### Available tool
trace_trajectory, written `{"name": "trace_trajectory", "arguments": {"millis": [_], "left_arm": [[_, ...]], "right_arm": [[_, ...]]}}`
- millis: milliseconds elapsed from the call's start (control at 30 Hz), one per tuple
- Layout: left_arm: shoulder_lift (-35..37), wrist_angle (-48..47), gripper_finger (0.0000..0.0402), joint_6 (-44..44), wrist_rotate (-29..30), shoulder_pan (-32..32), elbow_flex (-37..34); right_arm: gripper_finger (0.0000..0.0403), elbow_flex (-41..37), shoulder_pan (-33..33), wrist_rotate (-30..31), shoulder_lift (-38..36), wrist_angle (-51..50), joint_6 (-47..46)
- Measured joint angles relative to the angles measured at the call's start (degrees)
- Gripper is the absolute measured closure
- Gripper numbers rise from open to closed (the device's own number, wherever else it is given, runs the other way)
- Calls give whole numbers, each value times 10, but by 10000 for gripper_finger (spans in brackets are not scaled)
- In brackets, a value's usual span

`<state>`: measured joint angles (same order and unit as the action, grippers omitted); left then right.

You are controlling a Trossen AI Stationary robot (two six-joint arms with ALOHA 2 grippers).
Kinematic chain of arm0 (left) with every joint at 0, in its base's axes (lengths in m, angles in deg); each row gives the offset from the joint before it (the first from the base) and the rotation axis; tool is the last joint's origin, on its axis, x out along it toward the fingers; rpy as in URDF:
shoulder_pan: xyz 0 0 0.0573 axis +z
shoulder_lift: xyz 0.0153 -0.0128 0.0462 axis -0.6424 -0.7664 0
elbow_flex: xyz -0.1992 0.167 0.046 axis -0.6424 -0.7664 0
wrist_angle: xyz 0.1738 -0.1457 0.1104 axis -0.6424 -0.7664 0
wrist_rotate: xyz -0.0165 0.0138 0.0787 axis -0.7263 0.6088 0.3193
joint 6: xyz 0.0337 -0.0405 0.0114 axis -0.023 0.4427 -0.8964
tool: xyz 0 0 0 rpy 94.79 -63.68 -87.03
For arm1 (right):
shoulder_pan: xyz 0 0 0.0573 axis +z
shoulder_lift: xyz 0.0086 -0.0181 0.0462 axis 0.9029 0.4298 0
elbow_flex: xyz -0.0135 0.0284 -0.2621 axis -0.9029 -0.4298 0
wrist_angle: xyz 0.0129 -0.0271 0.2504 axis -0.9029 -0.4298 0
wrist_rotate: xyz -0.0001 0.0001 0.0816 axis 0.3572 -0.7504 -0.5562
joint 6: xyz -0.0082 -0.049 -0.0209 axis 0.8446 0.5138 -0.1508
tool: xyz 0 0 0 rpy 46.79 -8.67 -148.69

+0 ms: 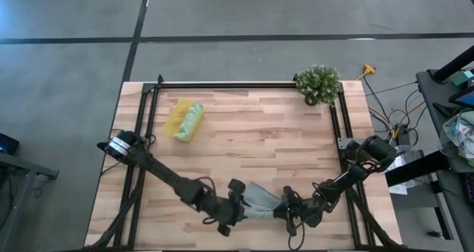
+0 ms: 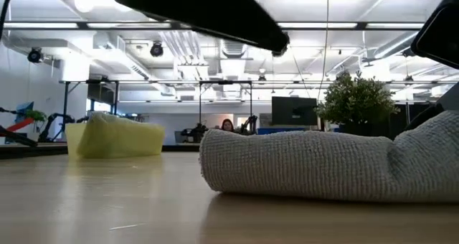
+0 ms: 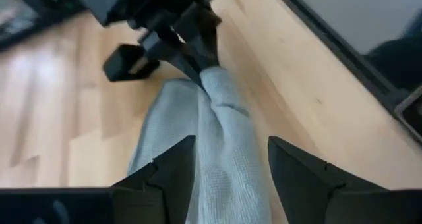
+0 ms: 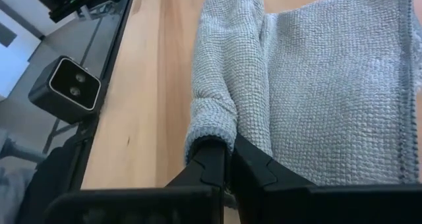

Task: Roll microfiber towels into tight, uniform cylinder then place into a basket
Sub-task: Roll the gray towel

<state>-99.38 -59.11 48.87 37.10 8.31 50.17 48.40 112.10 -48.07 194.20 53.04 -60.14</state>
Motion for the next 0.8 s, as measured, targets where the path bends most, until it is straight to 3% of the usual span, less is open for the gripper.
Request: {"name": "trace_trajectory", "arguments": {"millis": [167,467,800], "left_arm": [[-46,-12,228,-3,107,-30,17],[-70,-66,228,-59,94,-33,32],[-125,-32,228,-57,92,-28,60]], "right_arm": [[394,0,0,14,1,0,-1],[394,-1,0,17,1,2,2],[394,-1,0,17,1,7,13]]}}
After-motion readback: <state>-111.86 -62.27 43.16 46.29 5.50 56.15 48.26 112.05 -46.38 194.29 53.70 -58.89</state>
